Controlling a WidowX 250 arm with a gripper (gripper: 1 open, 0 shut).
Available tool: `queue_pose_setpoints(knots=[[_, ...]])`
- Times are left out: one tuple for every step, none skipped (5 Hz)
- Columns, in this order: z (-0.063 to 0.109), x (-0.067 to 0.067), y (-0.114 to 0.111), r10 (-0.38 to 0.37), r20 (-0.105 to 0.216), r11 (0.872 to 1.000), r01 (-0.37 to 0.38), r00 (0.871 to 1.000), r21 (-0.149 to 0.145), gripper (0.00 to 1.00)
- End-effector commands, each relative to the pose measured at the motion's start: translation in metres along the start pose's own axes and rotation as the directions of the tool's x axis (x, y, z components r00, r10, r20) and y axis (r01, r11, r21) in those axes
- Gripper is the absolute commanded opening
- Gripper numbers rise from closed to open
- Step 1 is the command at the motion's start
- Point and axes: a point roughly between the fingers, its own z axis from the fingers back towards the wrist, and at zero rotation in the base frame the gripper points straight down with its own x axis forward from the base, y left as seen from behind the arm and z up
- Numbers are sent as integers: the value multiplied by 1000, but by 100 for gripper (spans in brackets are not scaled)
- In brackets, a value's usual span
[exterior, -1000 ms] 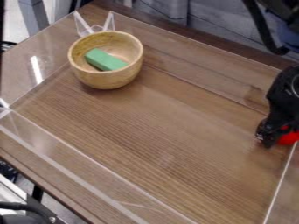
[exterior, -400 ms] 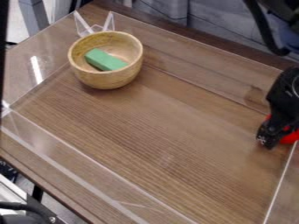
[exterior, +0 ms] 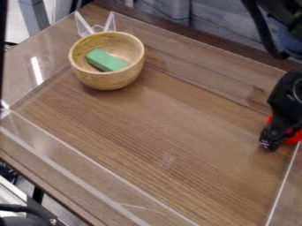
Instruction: Move the red fruit to the left
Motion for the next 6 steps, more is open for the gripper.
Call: queue_pose_setpoints(knots=[[-10, 4, 0, 71, 18, 997, -72, 997, 18, 100], [-13, 7, -2, 128, 31, 991, -129, 991, 20, 100], [-16, 12, -2, 187, 47, 982, -188, 981, 22, 100], [-6, 16, 1, 210, 42, 977, -211, 977, 13, 0], [12, 23, 3, 242, 32, 970, -242, 970, -6, 0], [34, 39, 1, 190, -5, 980, -190, 982, -59, 0]])
